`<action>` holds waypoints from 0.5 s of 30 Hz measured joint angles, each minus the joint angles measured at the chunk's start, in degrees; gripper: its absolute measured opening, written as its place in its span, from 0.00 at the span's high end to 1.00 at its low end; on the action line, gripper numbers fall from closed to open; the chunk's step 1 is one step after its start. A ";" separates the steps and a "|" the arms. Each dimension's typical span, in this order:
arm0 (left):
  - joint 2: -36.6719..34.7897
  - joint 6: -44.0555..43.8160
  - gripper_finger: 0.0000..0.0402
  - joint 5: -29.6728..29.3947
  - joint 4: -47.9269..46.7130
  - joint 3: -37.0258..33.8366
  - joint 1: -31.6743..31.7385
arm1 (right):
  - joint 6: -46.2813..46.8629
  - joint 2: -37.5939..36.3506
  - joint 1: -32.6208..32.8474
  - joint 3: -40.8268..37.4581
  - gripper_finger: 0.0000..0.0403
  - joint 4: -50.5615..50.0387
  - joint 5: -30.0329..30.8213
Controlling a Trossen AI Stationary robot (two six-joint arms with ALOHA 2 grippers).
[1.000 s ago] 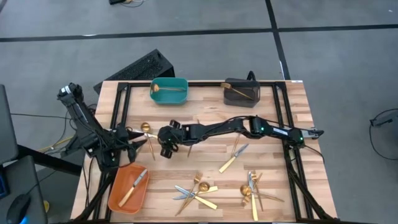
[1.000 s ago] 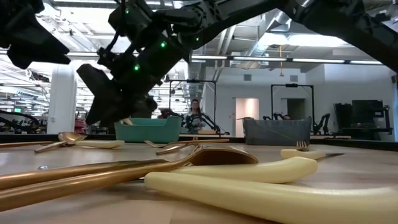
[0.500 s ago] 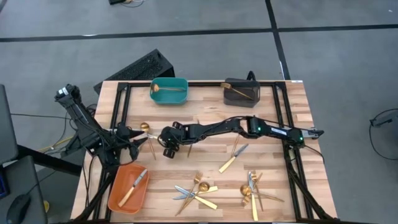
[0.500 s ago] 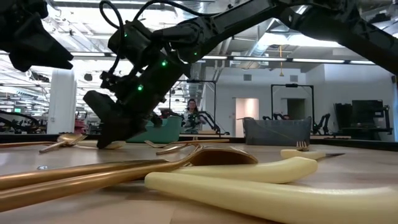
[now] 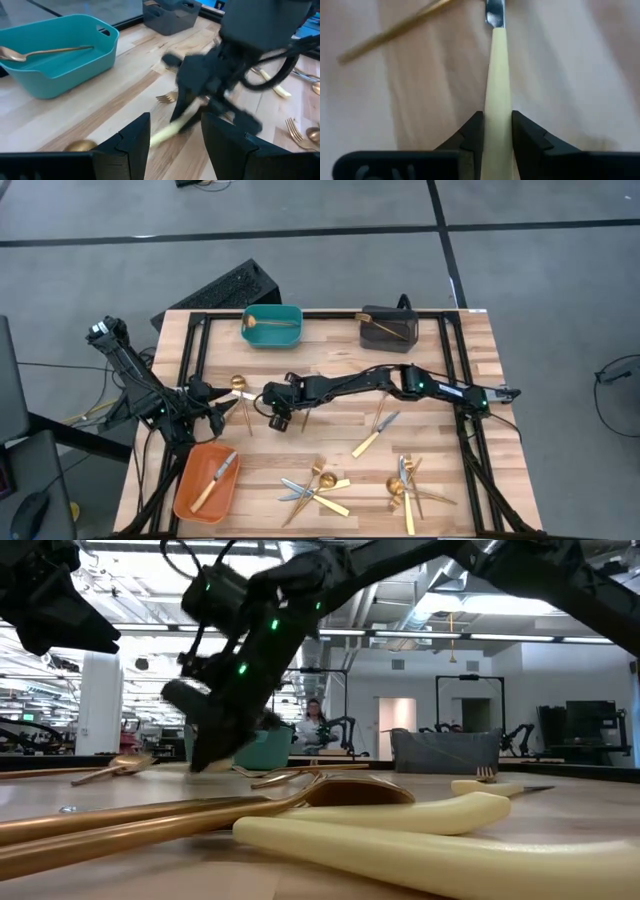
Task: Sort silverware by color (type)
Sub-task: Put the yellow table knife into the orange bin
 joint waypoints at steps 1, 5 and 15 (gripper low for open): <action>0.02 0.04 0.59 0.00 0.01 0.00 0.00 | 0.00 -0.73 0.00 -0.01 0.75 -0.43 1.55; 0.00 0.17 0.59 -0.01 -0.03 0.00 0.00 | -1.21 -4.59 -0.04 0.06 0.75 -3.88 7.80; 1.49 -0.03 0.59 0.03 0.11 0.00 0.00 | -1.48 -11.71 -0.32 -3.59 0.75 -8.38 16.76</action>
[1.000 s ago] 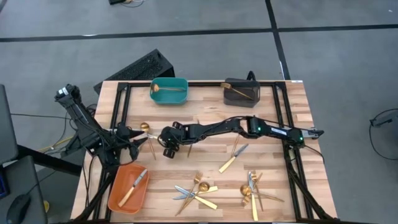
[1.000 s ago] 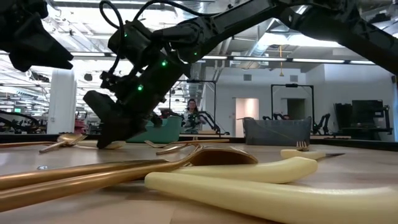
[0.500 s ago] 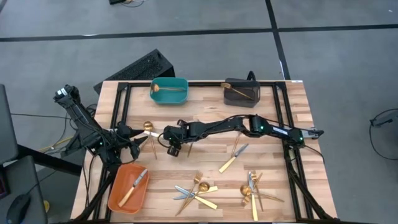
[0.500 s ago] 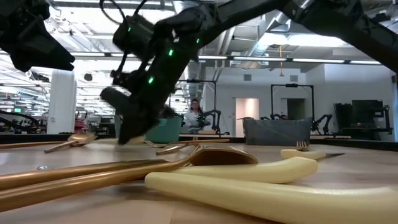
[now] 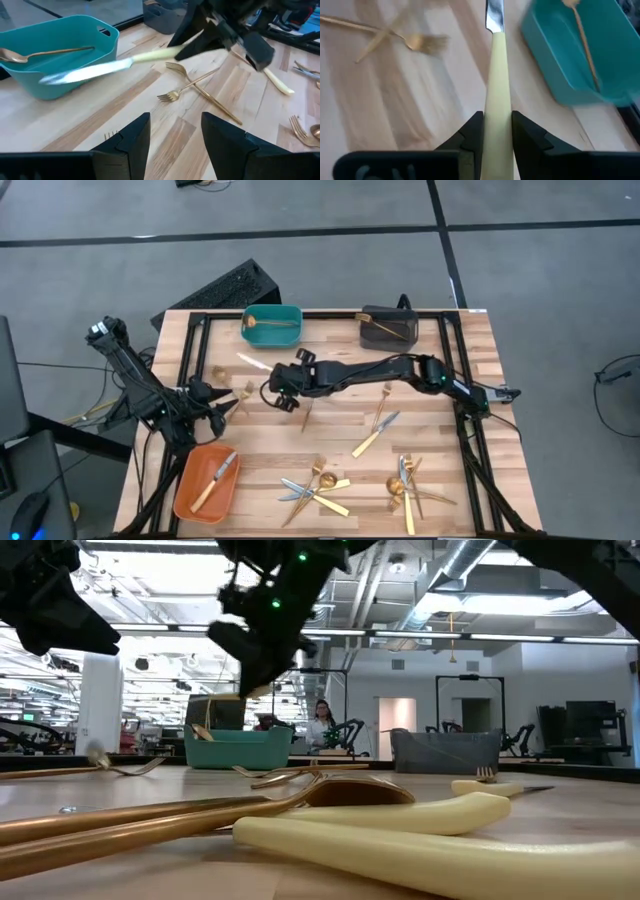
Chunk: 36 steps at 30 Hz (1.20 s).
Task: Sort silverware by color (type)
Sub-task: Put the yellow table knife into the orange bin
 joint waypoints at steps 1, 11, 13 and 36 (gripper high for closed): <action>0.51 -0.25 0.59 0.00 0.04 0.00 0.00 | 0.91 -0.69 -0.22 -1.75 0.75 0.15 0.55; 5.42 -1.90 0.59 -0.58 0.15 0.00 0.00 | 6.57 -13.44 -1.17 -30.15 0.75 24.69 -6.18; 6.03 -2.40 0.59 -1.49 0.06 0.00 0.00 | 6.61 -15.99 -0.95 -36.08 0.75 34.11 -9.63; 6.86 40.60 0.59 -7.48 25.37 0.00 0.15 | -1.28 -21.18 -0.49 -51.23 0.75 84.96 -52.67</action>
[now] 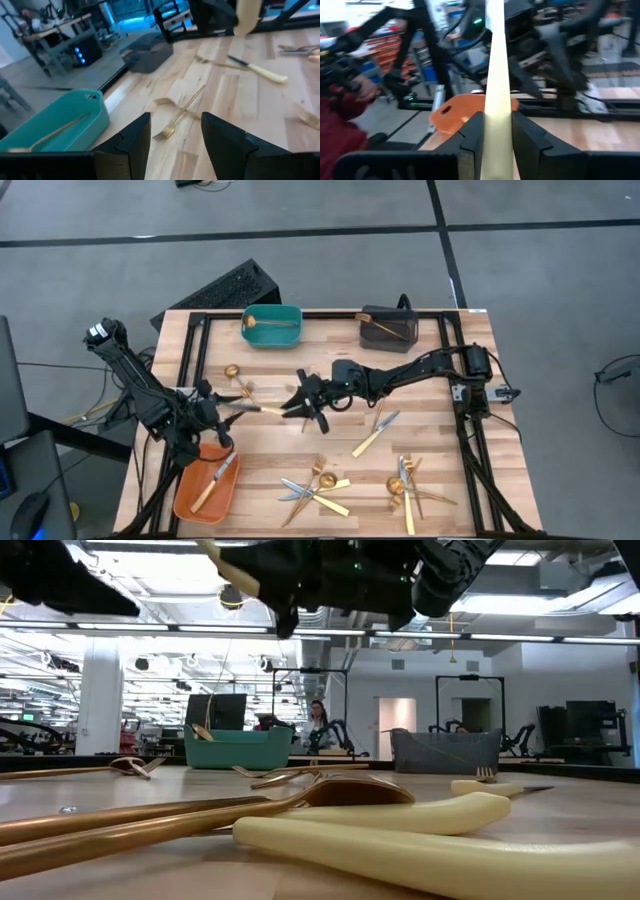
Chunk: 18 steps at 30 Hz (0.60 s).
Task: Sort silverware by color (type)
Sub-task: Put the yellow table knife into the orange bin
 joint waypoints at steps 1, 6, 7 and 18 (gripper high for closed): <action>0.00 2.43 0.59 -0.12 2.17 0.00 0.04 | -0.24 0.03 0.26 -0.01 0.75 0.80 -0.53; 0.00 24.77 0.59 3.20 19.98 0.00 2.15 | -0.45 0.01 1.05 0.00 0.74 3.75 -2.45; 0.00 30.40 0.59 5.39 24.24 0.00 2.99 | -0.47 0.02 1.05 0.00 0.74 3.76 -2.52; 0.00 60.63 0.59 40.37 50.30 0.00 19.03 | -1.87 0.03 2.10 0.00 0.74 2.08 -2.58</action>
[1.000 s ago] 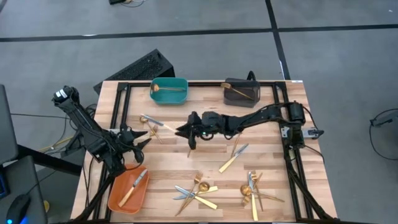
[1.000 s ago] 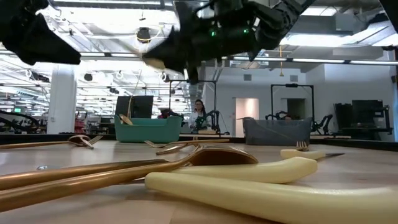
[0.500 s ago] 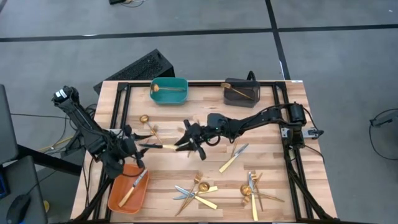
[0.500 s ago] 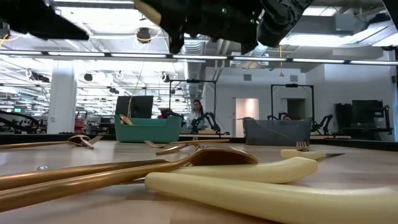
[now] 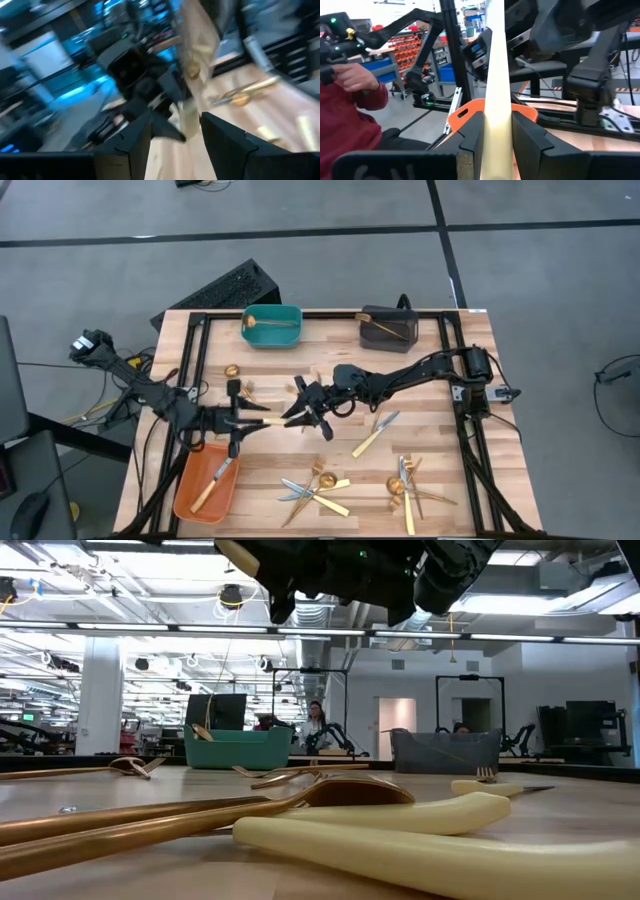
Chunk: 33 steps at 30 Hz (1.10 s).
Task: Sort silverware by color (type)
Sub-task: Put the yellow table knife into the orange bin
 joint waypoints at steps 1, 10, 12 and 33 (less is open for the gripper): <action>0.00 0.08 0.59 3.73 0.85 0.00 1.22 | -0.08 0.00 0.34 0.00 0.74 0.10 0.00; -0.04 0.51 0.70 26.10 4.13 0.00 6.58 | -2.85 0.00 2.16 0.00 0.74 0.52 0.00; -0.02 0.54 0.75 26.57 4.16 0.00 7.63 | -2.48 0.00 1.93 0.00 0.74 0.50 0.02; -0.72 -11.08 0.95 10.76 -12.10 0.02 11.85 | 2.49 0.03 0.92 0.04 0.49 -2.32 15.60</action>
